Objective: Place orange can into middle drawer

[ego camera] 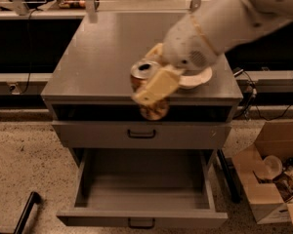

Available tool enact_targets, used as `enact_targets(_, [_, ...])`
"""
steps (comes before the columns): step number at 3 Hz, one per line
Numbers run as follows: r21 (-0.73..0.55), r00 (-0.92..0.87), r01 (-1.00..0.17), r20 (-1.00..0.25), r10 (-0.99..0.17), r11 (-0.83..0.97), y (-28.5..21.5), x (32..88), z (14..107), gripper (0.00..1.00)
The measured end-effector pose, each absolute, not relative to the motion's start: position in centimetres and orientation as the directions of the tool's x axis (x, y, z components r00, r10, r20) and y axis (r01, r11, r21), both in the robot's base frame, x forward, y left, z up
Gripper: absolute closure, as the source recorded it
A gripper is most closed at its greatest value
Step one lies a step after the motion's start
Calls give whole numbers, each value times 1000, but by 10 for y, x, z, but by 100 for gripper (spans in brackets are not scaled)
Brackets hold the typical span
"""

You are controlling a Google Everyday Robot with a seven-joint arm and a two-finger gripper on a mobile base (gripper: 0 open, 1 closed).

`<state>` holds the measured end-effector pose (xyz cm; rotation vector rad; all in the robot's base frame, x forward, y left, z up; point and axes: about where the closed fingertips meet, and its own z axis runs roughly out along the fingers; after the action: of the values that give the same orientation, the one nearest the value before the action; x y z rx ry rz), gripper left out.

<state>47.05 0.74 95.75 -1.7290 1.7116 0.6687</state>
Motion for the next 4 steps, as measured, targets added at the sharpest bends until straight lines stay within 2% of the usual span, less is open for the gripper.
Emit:
enact_targets(1, [-80,-11,-992,-708,-706,96,-26,456,961,100])
enact_targets(2, [-79,-12,-992,-709,-705,96,-26,457,961,100])
enact_targets(4, [53,-161,-982,-746,-646,183,-48,430,910,100])
